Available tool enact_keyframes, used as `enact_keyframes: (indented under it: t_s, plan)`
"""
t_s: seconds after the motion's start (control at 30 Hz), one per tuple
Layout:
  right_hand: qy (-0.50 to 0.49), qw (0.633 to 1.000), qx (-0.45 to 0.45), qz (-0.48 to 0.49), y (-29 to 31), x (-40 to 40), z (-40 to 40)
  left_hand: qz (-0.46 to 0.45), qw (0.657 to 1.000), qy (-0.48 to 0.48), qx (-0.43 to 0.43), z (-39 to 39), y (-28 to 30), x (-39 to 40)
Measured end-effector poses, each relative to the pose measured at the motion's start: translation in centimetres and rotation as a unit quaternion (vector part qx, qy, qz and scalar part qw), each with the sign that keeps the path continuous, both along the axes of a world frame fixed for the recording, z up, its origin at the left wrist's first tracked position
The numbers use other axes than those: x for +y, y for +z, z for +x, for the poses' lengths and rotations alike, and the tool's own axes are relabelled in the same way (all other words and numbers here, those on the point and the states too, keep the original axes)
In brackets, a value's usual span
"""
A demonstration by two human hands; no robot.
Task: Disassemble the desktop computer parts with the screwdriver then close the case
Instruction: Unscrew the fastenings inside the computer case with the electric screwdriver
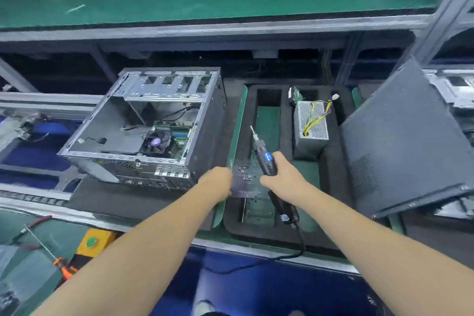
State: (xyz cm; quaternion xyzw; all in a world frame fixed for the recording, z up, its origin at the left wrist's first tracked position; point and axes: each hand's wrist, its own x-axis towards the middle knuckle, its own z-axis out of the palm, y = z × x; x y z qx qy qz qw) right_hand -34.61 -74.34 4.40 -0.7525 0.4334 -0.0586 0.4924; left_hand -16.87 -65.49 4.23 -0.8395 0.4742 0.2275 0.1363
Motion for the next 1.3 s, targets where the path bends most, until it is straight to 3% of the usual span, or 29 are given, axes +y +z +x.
enact_keyframes:
  t_s: [0.2, 0.47, 0.77, 1.13, 1.3]
  plan:
    - [0.035, 0.999, -0.010, 0.028, -0.5, -2.0, 0.7, 0.035, 0.999, 0.025, 0.000, 0.2, -1.1, -0.3]
    - [0.048, 0.998, -0.015, 0.028, -1.0, -2.8, 1.1, -0.011, 0.994, 0.109, -0.014, -0.4, -2.2, -0.5]
    - [0.050, 0.998, -0.013, 0.031, -1.7, -2.7, 1.1, 0.030, 0.995, 0.079, -0.058, -1.3, -3.3, -0.8]
    - [0.040, 0.999, -0.010, 0.030, -1.9, -2.6, 0.8, -0.070, 0.994, 0.074, 0.047, -1.2, -2.5, -0.1]
    - [0.039, 0.999, -0.009, 0.030, -2.0, -2.4, 0.7, -0.143, 0.978, 0.101, 0.114, -0.6, -3.0, 0.3]
